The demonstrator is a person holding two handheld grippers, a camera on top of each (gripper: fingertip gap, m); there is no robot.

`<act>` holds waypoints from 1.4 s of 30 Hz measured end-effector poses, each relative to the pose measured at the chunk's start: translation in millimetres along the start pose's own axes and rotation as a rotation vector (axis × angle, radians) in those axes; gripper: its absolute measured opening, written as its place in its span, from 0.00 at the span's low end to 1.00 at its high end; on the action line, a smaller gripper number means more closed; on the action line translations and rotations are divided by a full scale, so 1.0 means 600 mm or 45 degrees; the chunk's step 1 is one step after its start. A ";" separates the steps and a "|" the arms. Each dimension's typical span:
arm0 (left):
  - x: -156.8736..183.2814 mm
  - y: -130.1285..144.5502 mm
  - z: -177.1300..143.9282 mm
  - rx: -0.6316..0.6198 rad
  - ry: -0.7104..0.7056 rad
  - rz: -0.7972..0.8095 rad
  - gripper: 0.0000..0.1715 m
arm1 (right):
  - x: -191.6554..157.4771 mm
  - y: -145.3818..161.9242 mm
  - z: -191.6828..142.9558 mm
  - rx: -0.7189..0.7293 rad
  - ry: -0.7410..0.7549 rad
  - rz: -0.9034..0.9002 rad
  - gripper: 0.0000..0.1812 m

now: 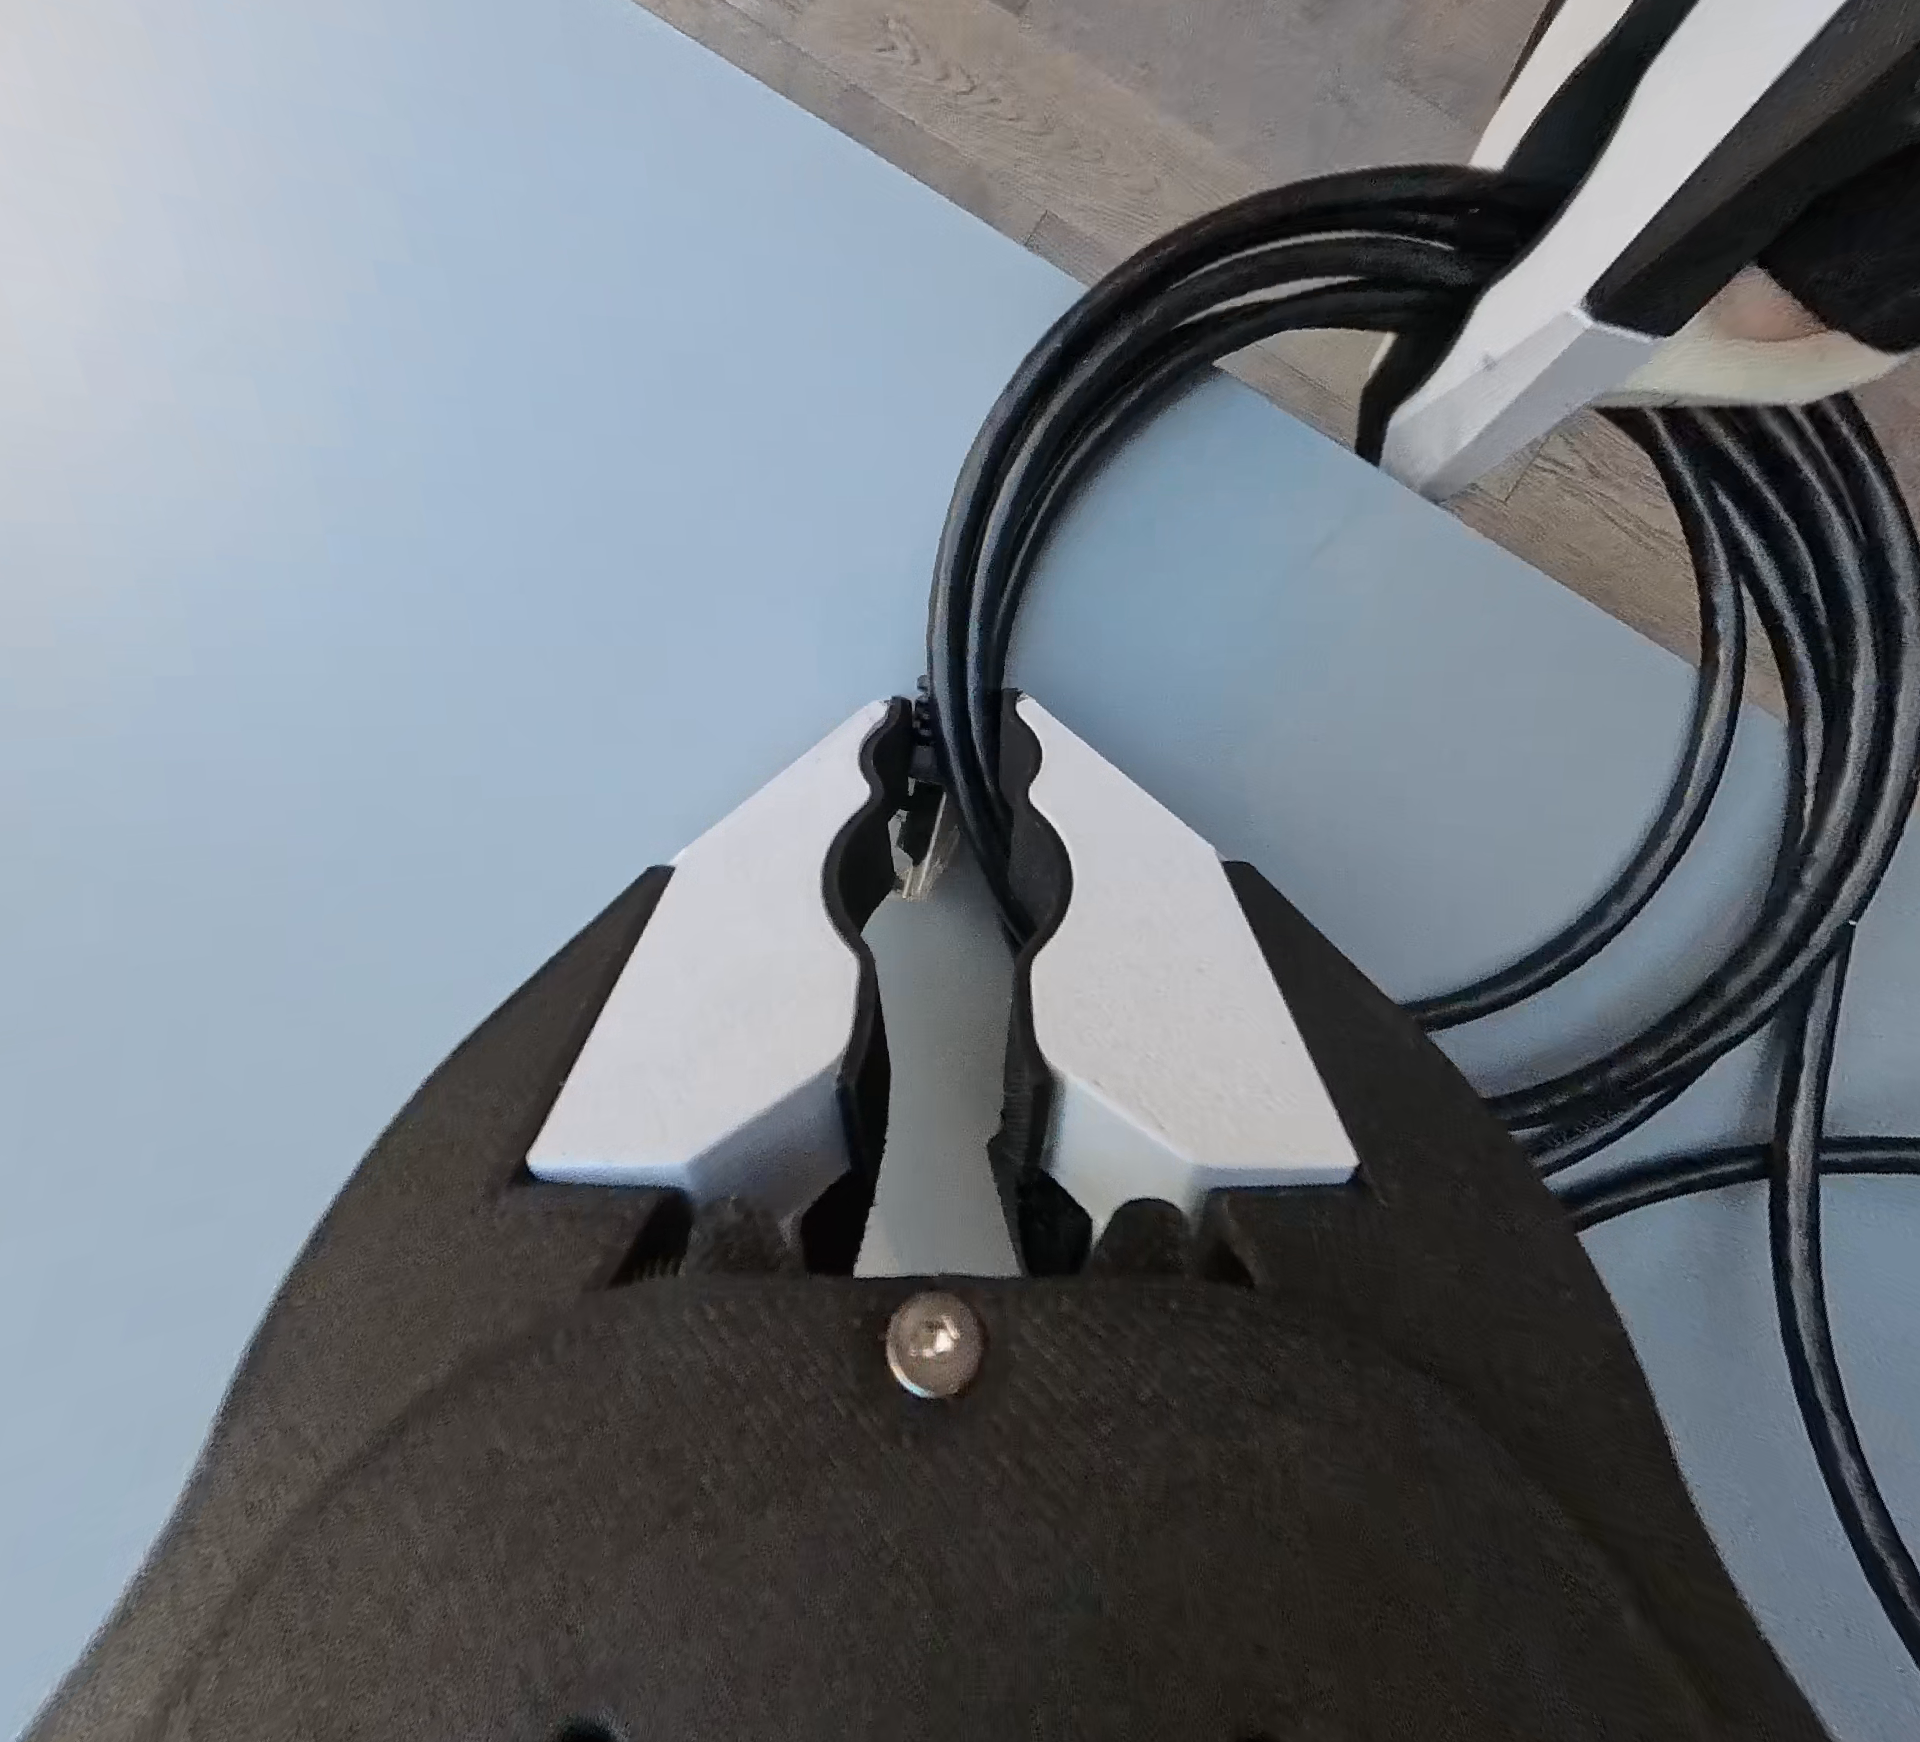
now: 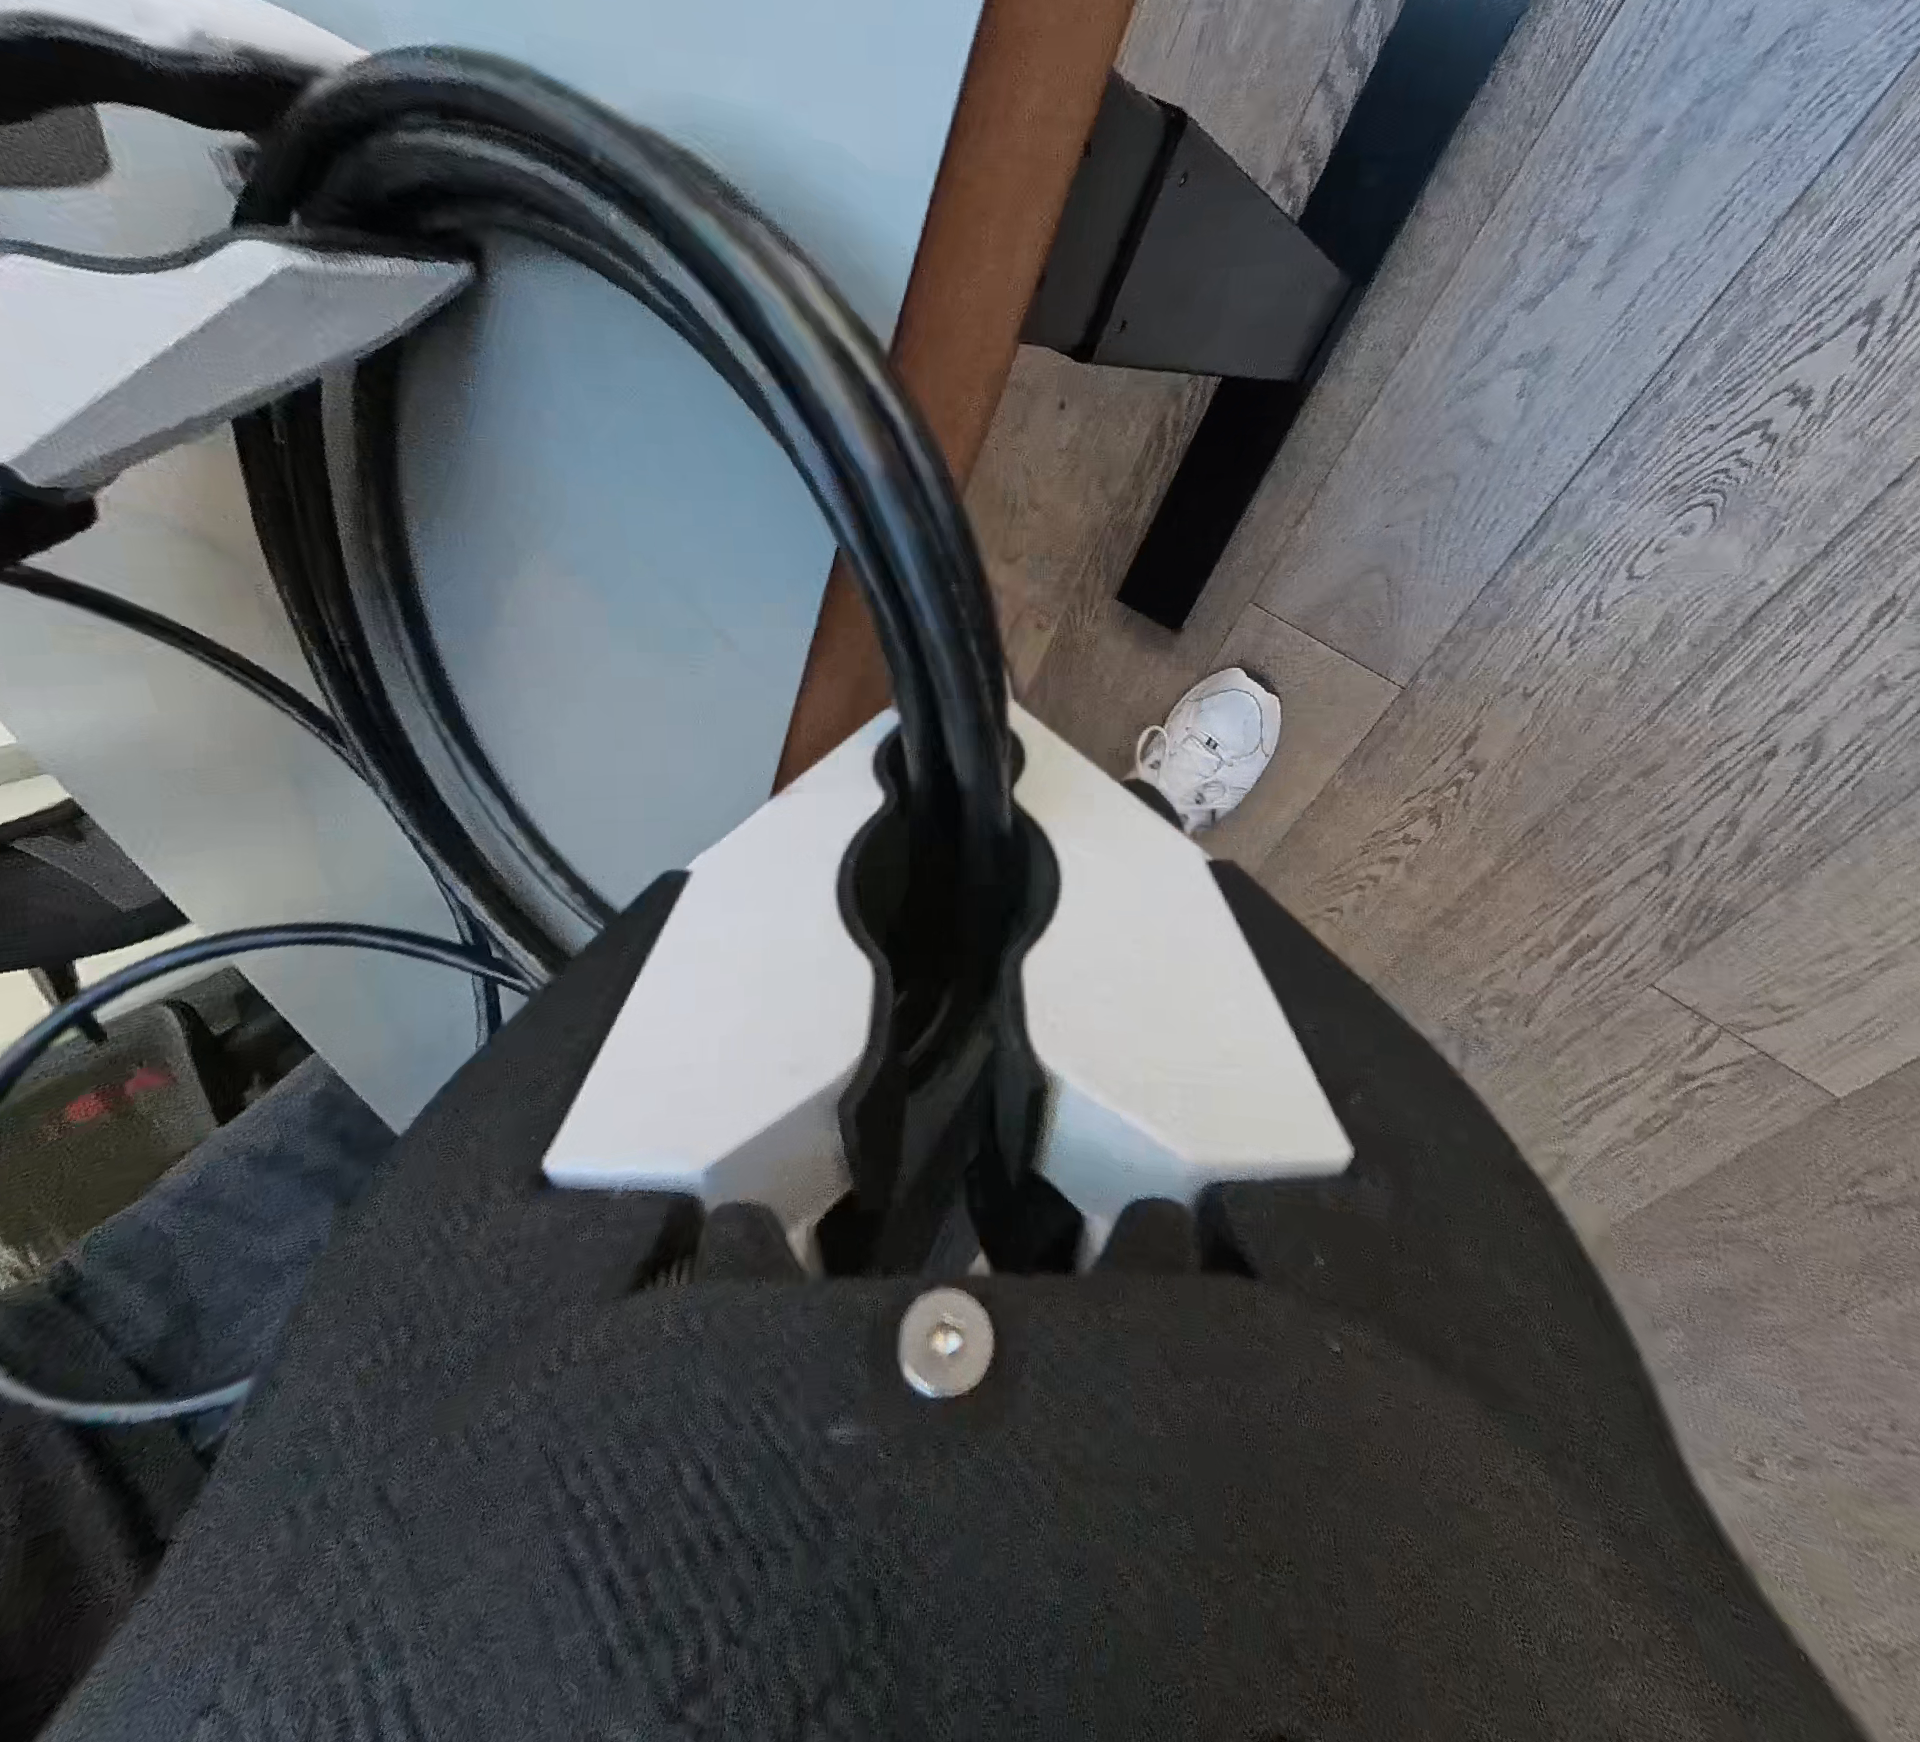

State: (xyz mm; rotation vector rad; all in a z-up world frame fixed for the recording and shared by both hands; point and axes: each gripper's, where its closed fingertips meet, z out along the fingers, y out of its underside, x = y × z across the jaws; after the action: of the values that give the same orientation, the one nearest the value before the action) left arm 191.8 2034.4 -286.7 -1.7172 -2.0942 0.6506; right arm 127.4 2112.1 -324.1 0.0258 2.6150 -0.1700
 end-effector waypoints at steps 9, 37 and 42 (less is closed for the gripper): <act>-0.009 0.004 -0.020 -0.091 0.038 -0.131 0.18 | -0.003 -0.032 -0.033 0.024 0.200 -0.174 0.00; 0.045 -0.123 -0.423 1.167 1.072 -0.893 0.00 | -0.668 -0.298 -0.582 0.668 0.553 -1.378 0.00; -0.036 -0.072 -0.549 1.369 0.716 -0.910 0.17 | -0.751 -0.322 -0.610 0.689 0.577 -1.473 0.00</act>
State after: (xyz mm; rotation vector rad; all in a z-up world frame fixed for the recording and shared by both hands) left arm 339.3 2047.7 11.6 -0.4252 -1.3440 0.7253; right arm 327.2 1972.6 237.3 -1.3875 2.5576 -1.3716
